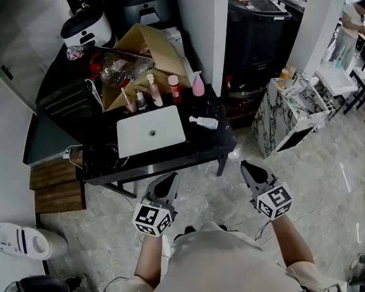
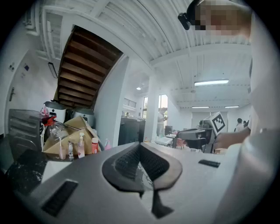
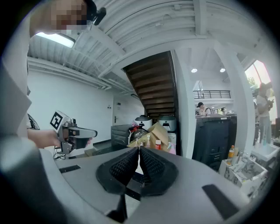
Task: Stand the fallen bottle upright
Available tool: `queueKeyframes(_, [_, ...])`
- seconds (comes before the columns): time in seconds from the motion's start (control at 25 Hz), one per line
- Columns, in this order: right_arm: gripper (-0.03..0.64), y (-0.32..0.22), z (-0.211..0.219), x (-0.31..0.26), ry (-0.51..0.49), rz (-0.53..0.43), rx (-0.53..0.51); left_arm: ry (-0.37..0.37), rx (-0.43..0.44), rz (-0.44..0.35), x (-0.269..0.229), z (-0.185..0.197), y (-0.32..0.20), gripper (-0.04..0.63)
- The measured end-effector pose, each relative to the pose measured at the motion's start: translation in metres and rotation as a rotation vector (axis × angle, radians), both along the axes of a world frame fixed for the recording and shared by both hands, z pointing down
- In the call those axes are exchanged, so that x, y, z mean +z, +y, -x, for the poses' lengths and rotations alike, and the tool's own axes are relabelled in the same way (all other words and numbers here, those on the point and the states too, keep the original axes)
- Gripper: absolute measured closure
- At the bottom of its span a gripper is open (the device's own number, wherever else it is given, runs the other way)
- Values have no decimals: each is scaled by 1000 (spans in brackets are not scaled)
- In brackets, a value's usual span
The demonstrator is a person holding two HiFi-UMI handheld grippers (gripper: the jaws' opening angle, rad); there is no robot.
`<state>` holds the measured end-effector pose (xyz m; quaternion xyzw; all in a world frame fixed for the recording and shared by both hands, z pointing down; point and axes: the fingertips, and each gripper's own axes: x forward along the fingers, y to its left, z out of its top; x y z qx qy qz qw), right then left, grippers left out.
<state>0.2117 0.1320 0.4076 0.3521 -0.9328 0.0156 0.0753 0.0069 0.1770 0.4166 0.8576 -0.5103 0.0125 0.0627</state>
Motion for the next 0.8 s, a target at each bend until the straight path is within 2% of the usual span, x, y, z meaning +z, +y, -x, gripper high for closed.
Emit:
queueKeyframes(0.28, [583, 6, 5, -4, -16, 3, -6, -8, 17, -5, -3, 1, 5, 588])
queueKeyframes(0.56, [581, 8, 7, -5, -64, 19, 29, -9, 27, 3, 0, 5, 12, 588])
queueKeyframes(0.8, [580, 12, 13, 1, -63, 39, 53, -4, 50, 23, 8, 10, 16, 588])
